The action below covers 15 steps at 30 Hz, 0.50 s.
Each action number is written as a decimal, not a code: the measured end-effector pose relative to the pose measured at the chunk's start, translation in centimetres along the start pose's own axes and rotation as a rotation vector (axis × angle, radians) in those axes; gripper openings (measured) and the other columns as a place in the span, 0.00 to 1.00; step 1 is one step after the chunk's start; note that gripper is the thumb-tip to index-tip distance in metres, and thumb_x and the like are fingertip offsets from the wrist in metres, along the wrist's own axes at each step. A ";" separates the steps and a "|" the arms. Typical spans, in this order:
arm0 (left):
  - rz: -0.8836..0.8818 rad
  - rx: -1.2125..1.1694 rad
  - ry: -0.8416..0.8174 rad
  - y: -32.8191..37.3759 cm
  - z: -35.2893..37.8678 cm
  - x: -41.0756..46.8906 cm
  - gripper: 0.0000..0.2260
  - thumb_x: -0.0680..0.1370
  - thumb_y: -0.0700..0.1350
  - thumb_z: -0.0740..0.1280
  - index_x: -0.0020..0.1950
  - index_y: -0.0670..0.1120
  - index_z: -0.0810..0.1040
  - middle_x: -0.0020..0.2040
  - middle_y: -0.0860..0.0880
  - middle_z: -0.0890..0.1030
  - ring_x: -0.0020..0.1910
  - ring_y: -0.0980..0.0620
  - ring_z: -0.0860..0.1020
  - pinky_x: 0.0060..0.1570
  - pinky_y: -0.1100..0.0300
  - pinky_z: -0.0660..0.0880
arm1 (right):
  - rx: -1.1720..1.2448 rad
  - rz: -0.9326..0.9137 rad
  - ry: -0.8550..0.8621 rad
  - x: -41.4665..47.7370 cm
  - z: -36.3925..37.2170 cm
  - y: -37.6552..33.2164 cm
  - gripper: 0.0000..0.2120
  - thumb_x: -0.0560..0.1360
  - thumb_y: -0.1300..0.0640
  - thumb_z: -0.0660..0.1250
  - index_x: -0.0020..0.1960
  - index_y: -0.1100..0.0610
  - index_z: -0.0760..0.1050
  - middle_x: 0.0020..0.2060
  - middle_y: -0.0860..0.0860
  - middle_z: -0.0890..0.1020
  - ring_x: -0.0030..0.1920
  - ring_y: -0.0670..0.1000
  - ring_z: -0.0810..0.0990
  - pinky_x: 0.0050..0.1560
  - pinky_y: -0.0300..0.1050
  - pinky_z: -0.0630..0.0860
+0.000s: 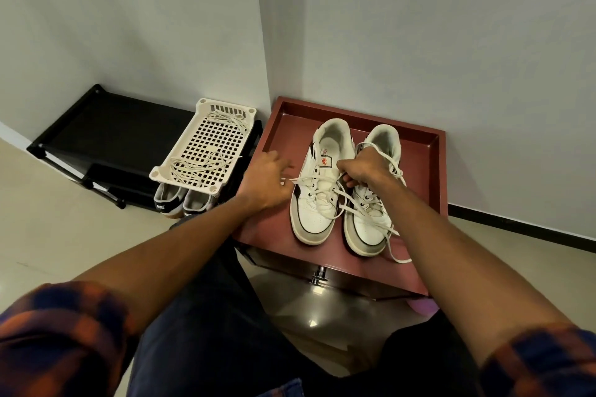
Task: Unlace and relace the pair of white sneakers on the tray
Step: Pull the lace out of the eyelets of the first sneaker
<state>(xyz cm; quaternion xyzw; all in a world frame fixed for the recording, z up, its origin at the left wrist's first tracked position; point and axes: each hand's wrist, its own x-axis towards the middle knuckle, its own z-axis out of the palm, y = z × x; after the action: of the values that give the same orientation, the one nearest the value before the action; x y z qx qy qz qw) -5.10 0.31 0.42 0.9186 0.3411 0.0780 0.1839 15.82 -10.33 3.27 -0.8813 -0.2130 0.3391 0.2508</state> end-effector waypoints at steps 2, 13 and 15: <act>0.101 -0.024 -0.026 2.3 0.5 0.3 0.19 0.72 0.49 0.67 0.63 0.49 0.80 0.52 0.48 0.76 0.55 0.49 0.73 0.49 0.53 0.76 | -0.005 -0.012 0.014 0.0 0.1 0.0 0.08 0.71 0.54 0.71 0.41 0.59 0.82 0.27 0.49 0.84 0.27 0.47 0.83 0.36 0.43 0.78; 0.236 0.051 0.001 6.0 1.2 1.8 0.10 0.79 0.49 0.64 0.53 0.48 0.83 0.50 0.51 0.77 0.53 0.49 0.75 0.44 0.52 0.77 | -0.001 -0.033 0.004 0.1 0.0 0.2 0.08 0.71 0.54 0.72 0.38 0.59 0.82 0.27 0.50 0.84 0.32 0.50 0.86 0.47 0.50 0.84; 0.179 0.063 0.039 4.2 0.4 1.5 0.09 0.78 0.48 0.65 0.52 0.48 0.84 0.49 0.52 0.77 0.52 0.51 0.75 0.42 0.56 0.74 | 0.011 -0.020 -0.002 0.3 0.0 0.3 0.08 0.72 0.55 0.72 0.39 0.59 0.82 0.28 0.50 0.85 0.30 0.49 0.85 0.46 0.49 0.83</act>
<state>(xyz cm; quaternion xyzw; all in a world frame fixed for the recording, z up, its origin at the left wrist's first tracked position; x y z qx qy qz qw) -1.33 -1.74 1.69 0.9490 0.2635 0.1013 0.1405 16.12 -10.36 2.98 -0.8775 -0.2200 0.3386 0.2588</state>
